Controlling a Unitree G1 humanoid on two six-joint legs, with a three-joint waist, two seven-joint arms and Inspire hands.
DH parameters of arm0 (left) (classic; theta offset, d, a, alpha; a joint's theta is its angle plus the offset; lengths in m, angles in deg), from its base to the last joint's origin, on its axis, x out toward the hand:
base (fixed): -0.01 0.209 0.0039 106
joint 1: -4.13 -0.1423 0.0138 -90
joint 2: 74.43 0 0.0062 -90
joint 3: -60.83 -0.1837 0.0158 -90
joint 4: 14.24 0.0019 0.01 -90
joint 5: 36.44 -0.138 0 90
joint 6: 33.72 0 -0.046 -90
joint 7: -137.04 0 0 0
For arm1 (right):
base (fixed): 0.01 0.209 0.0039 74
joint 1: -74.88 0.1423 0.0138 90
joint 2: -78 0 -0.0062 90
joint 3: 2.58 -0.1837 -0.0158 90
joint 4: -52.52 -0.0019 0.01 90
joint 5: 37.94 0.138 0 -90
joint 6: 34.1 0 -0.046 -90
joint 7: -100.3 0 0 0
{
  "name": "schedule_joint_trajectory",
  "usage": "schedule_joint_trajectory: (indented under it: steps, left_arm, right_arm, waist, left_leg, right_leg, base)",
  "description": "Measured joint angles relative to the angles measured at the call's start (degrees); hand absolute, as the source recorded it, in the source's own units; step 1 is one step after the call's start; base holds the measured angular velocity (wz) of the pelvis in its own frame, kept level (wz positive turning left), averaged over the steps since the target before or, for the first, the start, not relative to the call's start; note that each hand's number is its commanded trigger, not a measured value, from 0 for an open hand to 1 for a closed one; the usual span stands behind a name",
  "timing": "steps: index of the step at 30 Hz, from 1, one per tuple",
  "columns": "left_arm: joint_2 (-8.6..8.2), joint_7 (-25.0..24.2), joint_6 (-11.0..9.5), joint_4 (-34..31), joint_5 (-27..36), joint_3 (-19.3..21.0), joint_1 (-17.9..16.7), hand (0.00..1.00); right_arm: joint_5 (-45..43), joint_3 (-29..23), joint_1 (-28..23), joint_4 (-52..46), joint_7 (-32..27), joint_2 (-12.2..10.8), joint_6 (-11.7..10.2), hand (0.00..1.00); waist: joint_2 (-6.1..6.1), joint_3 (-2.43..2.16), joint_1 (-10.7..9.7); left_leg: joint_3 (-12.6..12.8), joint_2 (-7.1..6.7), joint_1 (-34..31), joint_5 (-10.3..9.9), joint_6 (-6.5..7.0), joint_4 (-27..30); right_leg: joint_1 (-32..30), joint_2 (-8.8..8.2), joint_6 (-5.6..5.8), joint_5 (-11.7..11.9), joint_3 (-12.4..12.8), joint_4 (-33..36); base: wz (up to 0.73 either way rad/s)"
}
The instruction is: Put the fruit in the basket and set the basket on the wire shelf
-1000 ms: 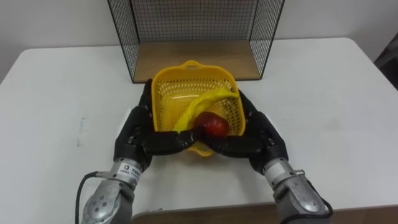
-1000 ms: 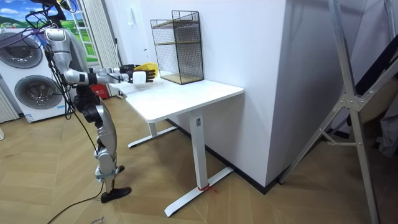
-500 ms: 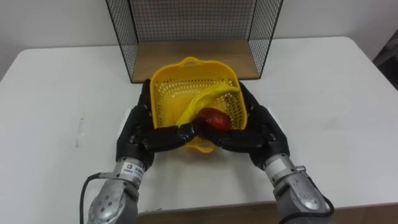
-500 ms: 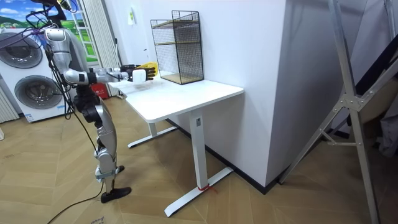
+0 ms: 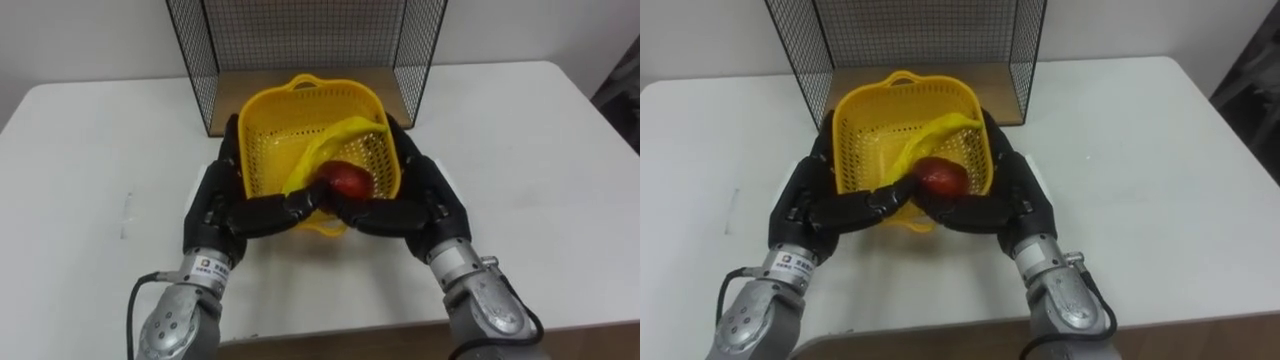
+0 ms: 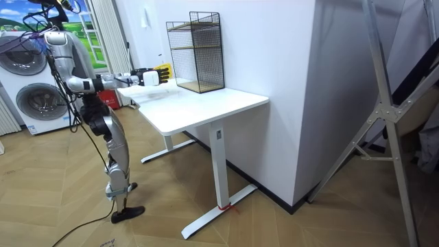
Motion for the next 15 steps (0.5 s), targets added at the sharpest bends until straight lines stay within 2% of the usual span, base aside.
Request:
schedule_joint_trajectory:
  steps: [2,3,4,5,6,7,8,9,10,11,12,13,14,15]
  left_arm:
    - [0.0,0.0,-0.2,-0.1,0.0,0.3,0.0,0.0]
    - [0.03,0.0,-0.2,0.0,0.1,0.4,0.0,0.0]
    - [0.04,0.1,-0.3,0.0,0.1,0.4,0.0,0.0]
    - [0.18,0.1,-0.4,0.0,0.1,0.5,0.0,0.0]
    - [0.31,0.1,-0.4,0.1,0.1,0.5,0.0,0.0]
    - [0.24,0.0,-0.6,0.4,0.1,0.4,-0.1,0.0]
    - [0.37,0.0,-1.0,0.6,0.1,0.4,-0.4,0.0]
    - [0.54,0.0,-1.3,0.6,0.1,0.6,-0.7,0.0]
    - [0.65,0.0,-1.4,0.6,0.1,0.6,-0.9,0.0]
    - [0.83,0.0,-1.6,0.6,0.1,0.9,-0.8,0.0]
    - [0.76,0.0,-1.7,0.6,0.1,0.7,-0.6,0.0]
    - [0.09,0.0,-1.9,0.6,0.0,-0.1,-0.5,0.0]
    - [-0.25,0.0,-2.0,0.6,-0.1,-0.4,-0.7,0.0]
    - [-0.2,-0.1,-2.1,0.6,-0.1,-0.2,-0.7,0.0]
  right_arm:
    - [0.3,0.1,0.0,0.0,0.0,0.1,0.0,0.0]
    - [0.3,0.1,0.0,0.0,0.0,0.2,0.0,0.0]
    - [0.3,0.1,0.0,0.0,0.0,0.2,0.0,0.0]
    - [0.3,0.3,0.0,0.1,0.0,0.3,0.0,0.0]
    - [0.3,0.3,0.0,0.2,0.0,0.4,0.0,0.0]
    - [0.3,0.4,-0.1,0.4,0.1,0.6,-0.1,0.0]
    - [0.2,0.6,-0.1,0.4,0.1,0.9,-0.1,0.0]
    - [0.2,0.7,-0.1,0.4,0.2,0.7,-0.1,0.0]
    - [0.3,1.1,-0.1,0.4,0.3,0.9,-0.1,0.0]
    - [0.4,1.5,0.0,0.6,0.4,0.9,-0.3,0.0]
    - [0.5,1.3,0.0,0.7,0.4,1.0,-0.6,0.0]
    - [0.5,0.5,0.0,0.9,0.4,1.1,-0.8,0.0]
    - [0.4,0.0,0.0,1.1,0.4,1.1,-0.8,0.0]
    - [0.5,0.0,0.0,1.2,0.4,1.2,-0.8,0.0]
  waist:
    - [-0.08,0.04,0.5]
    - [-0.15,0.06,0.7]
    - [-0.19,0.06,1.1]
    - [-0.36,0.12,1.1]
    - [-0.47,0.09,1.2]
    - [-0.23,0.18,1.3]
    - [0.24,0.01,1.9]
    - [0.22,0.02,2.3]
    - [-0.02,0.1,2.5]
    - [-0.66,0.3,2.2]
    - [-0.88,0.29,1.7]
    - [-1.2,0.32,1.3]
    - [-1.21,0.3,1.8]
    - [-1.2,0.27,2.5]
  left_leg:
    - [0.0,2.23,-3.1,-4.1,-0.68,7.2]
    - [0.0,2.86,-3.9,-5.0,-0.89,9.3]
    - [-0.3,4.03,-5.2,-6.7,-1.43,13.2]
    - [-0.8,4.87,-6.4,-7.6,-1.82,17.0]
    - [-1.1,5.12,-7.3,-7.6,-1.82,19.2]
    - [-1.7,6.06,-9.0,-7.1,-1.68,23.9]
    - [-2.0,6.97,-10.2,-6.2,-1.31,27.6]
    - [-2.1,7.09,-10.6,-5.4,-1.0,28.9]
    - [-2.6,7.09,-12.0,-3.6,-0.79,30.8]
    - [-3.3,6.08,-14.1,-2.9,-0.4,31.5]
    - [-3.3,4.76,-15.3,-3.3,0.01,30.2]
    - [-3.5,1.61,-17.7,-3.6,0.56,26.0]
    - [-2.8,-1.03,-19.6,-2.8,0.45,19.7]
    - [-2.9,-1.97,-20.1,-1.5,0.58,15.8]
  right_leg:
    - [-3.2,1.06,-1.08,-3.2,0.0,6.0]
    - [-4.0,1.31,-1.39,-4.2,0.0,7.5]
    - [-5.2,1.84,-1.93,-6.1,0.0,10.5]
    - [-5.9,2.27,-2.3,-8.1,0.1,13.3]
    - [-6.1,2.3,-2.57,-9.0,0.1,14.4]
    - [-6.2,2.76,-2.89,-10.3,0.2,15.8]
    - [-6.1,3.3,-3.39,-10.8,1.0,16.7]
    - [-6.1,3.29,-3.72,-10.9,1.6,17.1]
    - [-5.7,3.31,-4.72,-10.7,2.5,17.2]
    - [-5.2,3.36,-5.35,-10.7,3.7,17.0]
    - [-5.2,3.23,-5.45,-10.9,4.5,16.9]
    - [-5.2,2.8,-5.35,-11.2,6.3,16.7]
    - [-5.1,2.47,-5.02,-11.1,7.7,15.8]
    - [-5.2,2.31,-4.86,-11.0,8.3,15.4]
  base:
    - [-0.16]
    - [-0.12]
    - [-0.05]
    - [0.0]
    - [0.05]
    - [-0.11]
    - [-0.2]
    - [-0.32]
    - [-0.05]
    - [0.18]
    - [0.55]
    - [0.41]
    - [0.18]
    - [-0.29]
